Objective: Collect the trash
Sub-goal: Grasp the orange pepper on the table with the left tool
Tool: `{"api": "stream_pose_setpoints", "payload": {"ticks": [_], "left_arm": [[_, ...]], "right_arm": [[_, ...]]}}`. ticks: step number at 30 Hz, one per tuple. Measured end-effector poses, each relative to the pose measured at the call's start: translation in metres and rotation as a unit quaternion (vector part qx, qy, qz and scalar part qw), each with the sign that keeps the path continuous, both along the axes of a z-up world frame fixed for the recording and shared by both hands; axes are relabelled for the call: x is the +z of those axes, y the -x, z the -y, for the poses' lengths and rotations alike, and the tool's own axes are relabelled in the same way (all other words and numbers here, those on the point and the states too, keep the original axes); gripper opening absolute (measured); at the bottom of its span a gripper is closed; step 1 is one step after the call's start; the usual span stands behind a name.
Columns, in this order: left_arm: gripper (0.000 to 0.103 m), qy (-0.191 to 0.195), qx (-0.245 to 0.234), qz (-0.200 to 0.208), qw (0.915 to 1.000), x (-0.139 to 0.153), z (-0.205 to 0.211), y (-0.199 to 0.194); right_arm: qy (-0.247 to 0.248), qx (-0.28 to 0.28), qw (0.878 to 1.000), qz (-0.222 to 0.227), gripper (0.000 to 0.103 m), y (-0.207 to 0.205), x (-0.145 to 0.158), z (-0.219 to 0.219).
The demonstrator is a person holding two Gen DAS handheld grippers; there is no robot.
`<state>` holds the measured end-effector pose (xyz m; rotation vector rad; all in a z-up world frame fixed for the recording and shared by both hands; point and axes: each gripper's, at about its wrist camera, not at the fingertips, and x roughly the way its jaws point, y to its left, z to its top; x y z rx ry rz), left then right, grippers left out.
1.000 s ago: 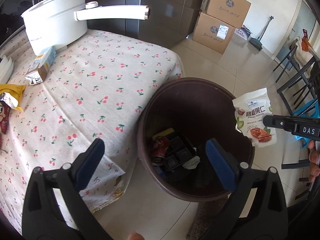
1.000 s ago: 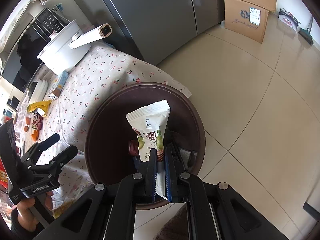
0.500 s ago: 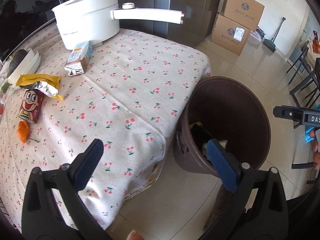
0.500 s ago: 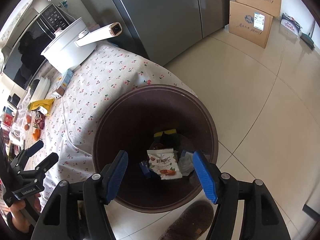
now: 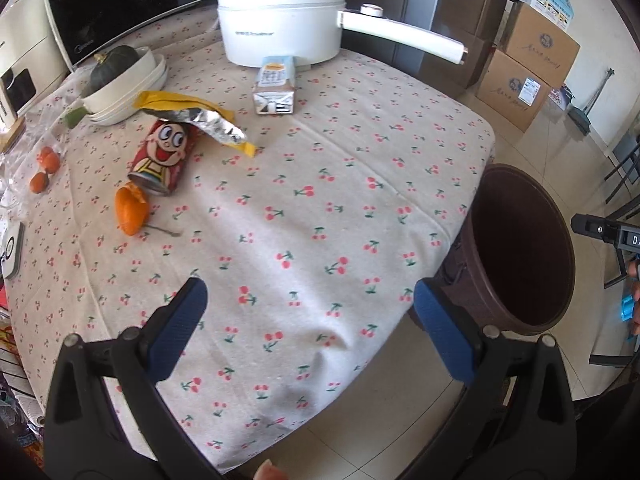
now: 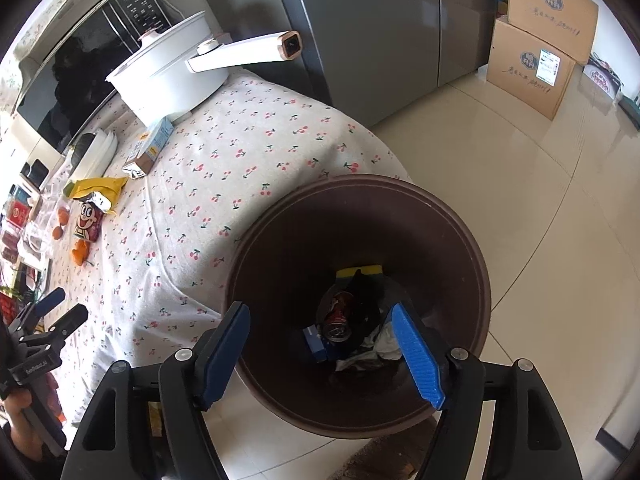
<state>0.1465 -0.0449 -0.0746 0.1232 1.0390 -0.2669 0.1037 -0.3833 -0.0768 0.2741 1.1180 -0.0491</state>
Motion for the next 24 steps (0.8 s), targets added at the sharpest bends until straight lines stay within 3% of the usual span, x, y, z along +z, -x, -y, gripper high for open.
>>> {"api": "stream_pose_setpoints", "payload": {"ticks": [12,19,24], "left_arm": [[0.102,0.003,0.077,-0.005,0.997,0.003,-0.082,-0.014],[0.102,0.0,0.129,-0.031,0.9912,-0.011,-0.125,-0.044],[0.102,-0.025,0.169,-0.038,0.9846,-0.031,-0.138,-0.068]], "right_arm": [[0.009,0.053,0.999,0.008,0.079,-0.033,0.007,-0.073],[0.032,0.085,0.996,0.007,0.081,-0.048,0.005,-0.11],[0.039,0.096,0.995,0.0,0.081,-0.055,-0.001,-0.123]]}}
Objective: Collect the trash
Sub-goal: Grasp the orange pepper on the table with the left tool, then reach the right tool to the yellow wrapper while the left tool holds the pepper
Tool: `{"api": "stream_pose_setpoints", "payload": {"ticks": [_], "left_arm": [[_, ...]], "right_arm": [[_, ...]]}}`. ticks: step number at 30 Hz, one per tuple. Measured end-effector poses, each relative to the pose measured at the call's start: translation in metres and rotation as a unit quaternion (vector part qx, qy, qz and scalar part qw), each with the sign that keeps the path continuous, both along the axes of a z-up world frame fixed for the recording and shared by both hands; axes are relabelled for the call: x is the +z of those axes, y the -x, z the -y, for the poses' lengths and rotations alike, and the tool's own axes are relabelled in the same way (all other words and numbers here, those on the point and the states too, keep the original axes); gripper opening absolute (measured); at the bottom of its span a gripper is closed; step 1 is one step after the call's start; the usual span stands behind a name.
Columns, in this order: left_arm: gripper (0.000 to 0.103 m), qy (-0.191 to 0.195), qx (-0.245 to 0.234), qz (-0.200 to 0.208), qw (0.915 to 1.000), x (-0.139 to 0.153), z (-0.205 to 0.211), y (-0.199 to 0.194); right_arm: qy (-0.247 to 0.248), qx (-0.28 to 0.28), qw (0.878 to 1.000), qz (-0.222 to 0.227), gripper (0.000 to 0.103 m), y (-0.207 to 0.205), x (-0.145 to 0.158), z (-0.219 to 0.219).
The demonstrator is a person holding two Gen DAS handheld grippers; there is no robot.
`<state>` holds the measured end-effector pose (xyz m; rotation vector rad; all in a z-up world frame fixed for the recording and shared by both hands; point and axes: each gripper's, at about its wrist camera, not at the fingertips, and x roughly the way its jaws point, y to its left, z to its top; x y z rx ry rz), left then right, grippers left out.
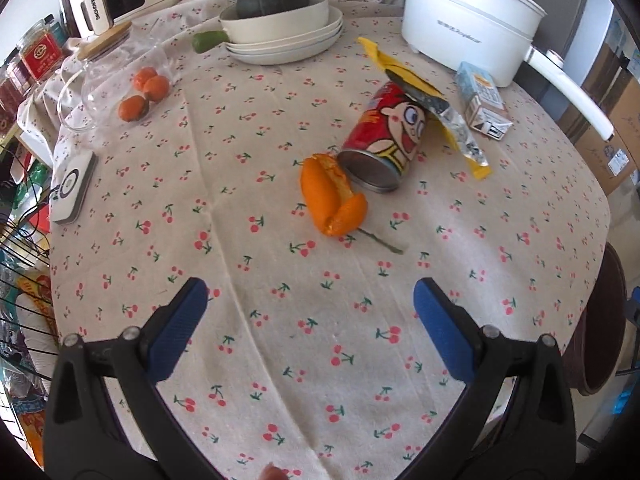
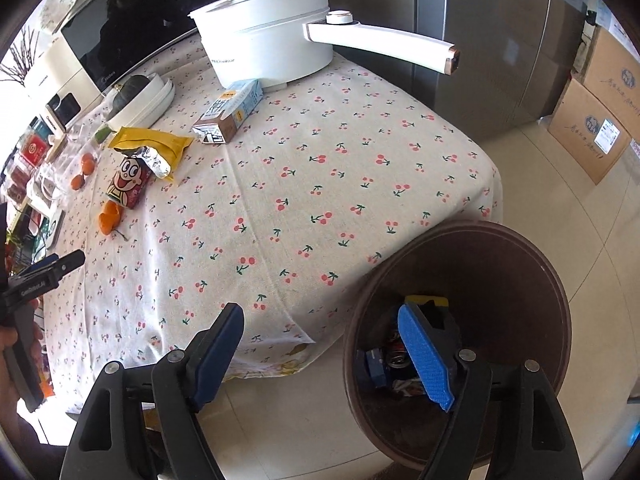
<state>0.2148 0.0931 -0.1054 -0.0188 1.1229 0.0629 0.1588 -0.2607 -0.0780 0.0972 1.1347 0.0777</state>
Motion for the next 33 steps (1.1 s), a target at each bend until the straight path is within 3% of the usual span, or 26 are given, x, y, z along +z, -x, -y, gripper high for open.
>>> {"api": "stream_pose_setpoints", "payload": {"ticks": [9,17,20,26,33], "left_arm": [[0.08,0.028,0.019,0.008,0.9994,-0.022,0.009,-0.036],[0.041,0.027,0.036,0.02,0.9988,-0.032,0.009,-0.052],[0.033,0.03,0.035,0.015,0.9988,-0.03,0.009,-0.051],[0.028,0.044,0.02,0.008,0.9988,-0.011,0.003,-0.035],[0.028,0.058,0.02,0.011,0.9981,0.008,-0.027,-0.011]], "right_arm": [[0.004,-0.007,1.0,-0.013,0.081,-0.009,-0.01,-0.001],[0.01,-0.009,1.0,-0.02,0.081,-0.007,-0.014,-0.003],[0.011,-0.013,1.0,-0.021,0.081,-0.008,-0.015,-0.004],[0.008,-0.003,1.0,-0.023,0.081,-0.015,-0.013,-0.024],[0.014,0.027,0.999,-0.011,0.083,-0.048,0.002,-0.08]]}}
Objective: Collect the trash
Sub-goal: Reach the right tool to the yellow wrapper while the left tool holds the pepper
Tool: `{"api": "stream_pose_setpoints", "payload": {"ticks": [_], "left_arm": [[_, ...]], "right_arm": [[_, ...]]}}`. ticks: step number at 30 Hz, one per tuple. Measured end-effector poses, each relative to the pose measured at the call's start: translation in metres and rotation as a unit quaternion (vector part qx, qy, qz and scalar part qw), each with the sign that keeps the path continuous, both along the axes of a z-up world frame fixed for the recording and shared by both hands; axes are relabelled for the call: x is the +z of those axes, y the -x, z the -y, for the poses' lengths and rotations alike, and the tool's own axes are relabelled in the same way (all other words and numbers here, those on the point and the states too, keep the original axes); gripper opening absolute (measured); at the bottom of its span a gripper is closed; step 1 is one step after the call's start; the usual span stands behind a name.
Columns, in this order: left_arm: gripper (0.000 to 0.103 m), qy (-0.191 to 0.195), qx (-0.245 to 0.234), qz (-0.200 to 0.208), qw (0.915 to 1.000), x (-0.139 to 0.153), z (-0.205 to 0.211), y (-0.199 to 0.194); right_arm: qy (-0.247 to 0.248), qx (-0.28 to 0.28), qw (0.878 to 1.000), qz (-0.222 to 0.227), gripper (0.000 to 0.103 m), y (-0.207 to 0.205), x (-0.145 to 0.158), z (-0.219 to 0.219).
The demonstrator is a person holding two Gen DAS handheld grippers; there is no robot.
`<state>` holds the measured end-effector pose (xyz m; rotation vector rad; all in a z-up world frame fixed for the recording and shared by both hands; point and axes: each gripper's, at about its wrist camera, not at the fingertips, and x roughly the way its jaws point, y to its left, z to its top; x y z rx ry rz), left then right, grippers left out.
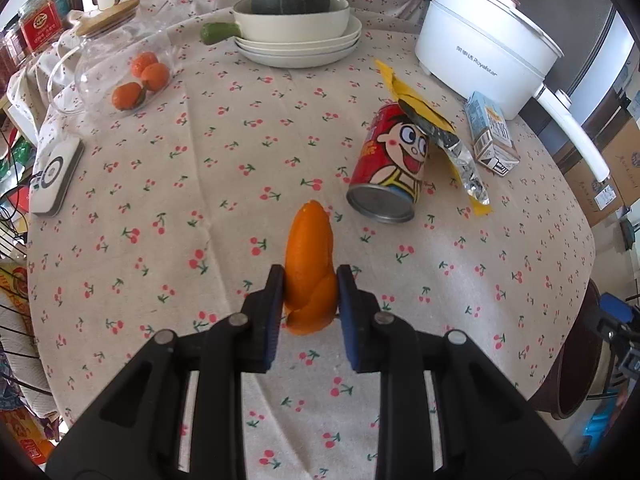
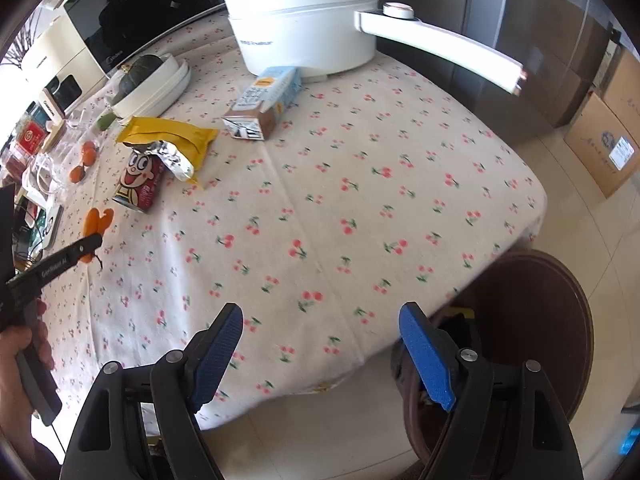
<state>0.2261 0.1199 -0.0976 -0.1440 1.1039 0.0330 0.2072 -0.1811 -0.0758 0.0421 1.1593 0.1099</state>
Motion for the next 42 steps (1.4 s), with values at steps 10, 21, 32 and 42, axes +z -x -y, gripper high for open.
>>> {"api": "stream_pose_setpoints", "payload": {"ticks": [10,21,32,42], "left_arm": [[0.028,0.029,0.024,0.018,0.9991,0.024,-0.052,0.027],[0.028,0.026,0.009,0.023,0.9994,0.031,-0.074,0.042],[0.028,0.025,0.01,0.007,0.9996,0.019,-0.072,0.033],[0.028,0.032,0.0,0.014,0.9994,0.026,-0.061,0.037]], "right_arm": [[0.028,0.117,0.992,0.041,0.083,-0.07,-0.001,-0.119],[0.113,0.277,0.954,0.021,0.083,-0.144,-0.03,-0.185],[0.1,0.3,0.948,-0.025,0.079,-0.179,-0.068,-0.2],[0.077,0.305,0.949,-0.027,0.027,-0.154,-0.048,-0.197]]}}
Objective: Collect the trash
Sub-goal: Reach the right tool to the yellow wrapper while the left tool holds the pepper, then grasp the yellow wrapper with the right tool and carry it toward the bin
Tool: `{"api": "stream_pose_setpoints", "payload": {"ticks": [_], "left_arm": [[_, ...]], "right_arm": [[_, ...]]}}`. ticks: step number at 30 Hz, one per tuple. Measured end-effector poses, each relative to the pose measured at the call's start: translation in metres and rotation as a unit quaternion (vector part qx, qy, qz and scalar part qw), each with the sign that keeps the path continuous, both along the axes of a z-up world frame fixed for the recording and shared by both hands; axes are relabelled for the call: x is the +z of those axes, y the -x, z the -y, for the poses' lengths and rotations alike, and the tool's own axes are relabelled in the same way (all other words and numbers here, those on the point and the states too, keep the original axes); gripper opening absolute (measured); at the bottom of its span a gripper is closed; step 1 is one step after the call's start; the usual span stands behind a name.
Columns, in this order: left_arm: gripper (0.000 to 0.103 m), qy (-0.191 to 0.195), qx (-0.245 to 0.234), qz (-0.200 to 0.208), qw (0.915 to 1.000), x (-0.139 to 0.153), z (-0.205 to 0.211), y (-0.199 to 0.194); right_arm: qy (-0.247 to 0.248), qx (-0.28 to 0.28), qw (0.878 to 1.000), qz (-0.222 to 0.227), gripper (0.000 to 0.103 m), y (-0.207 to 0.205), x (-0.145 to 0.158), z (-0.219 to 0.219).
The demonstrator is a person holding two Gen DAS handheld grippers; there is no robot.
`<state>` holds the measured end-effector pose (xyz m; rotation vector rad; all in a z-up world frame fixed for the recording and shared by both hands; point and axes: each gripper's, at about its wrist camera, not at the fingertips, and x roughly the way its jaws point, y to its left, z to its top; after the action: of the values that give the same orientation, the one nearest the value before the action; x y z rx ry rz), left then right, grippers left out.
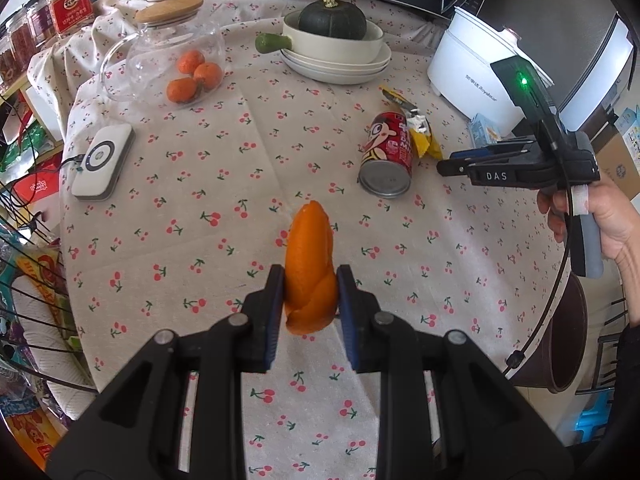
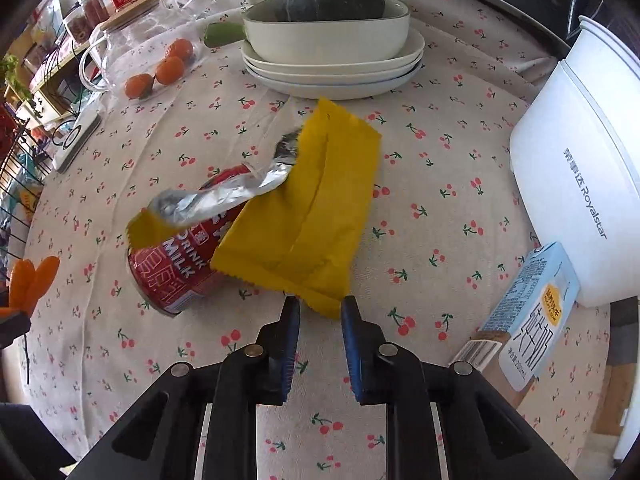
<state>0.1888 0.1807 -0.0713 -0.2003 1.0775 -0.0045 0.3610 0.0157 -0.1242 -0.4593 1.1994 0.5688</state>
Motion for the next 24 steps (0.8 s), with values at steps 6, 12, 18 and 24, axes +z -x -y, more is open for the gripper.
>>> {"api": "stream_pose_setpoints", "payload": {"ticks": [6,12,18,24], "left_arm": [[0.028,0.01,0.009,0.008,0.9999,0.006,-0.006,0.003],[0.028,0.011,0.011,0.006,0.9999,0.004,-0.009,0.0],[0.028,0.012,0.013,0.004,0.9998,0.002,-0.01,-0.003],[0.028,0.012,0.012,0.006,0.9998,0.003,-0.009,-0.002]], "right_arm": [[-0.097,-0.061,0.993,-0.017,0.081,-0.006,0.032,0.021],[-0.179,-0.181,0.966,-0.038,0.081,-0.041,0.032,0.022],[-0.202,-0.24,0.948,-0.064,0.079,-0.062,0.002,0.015],[-0.214,-0.268,0.936,-0.078,0.052,-0.064,-0.013,0.025]]}}
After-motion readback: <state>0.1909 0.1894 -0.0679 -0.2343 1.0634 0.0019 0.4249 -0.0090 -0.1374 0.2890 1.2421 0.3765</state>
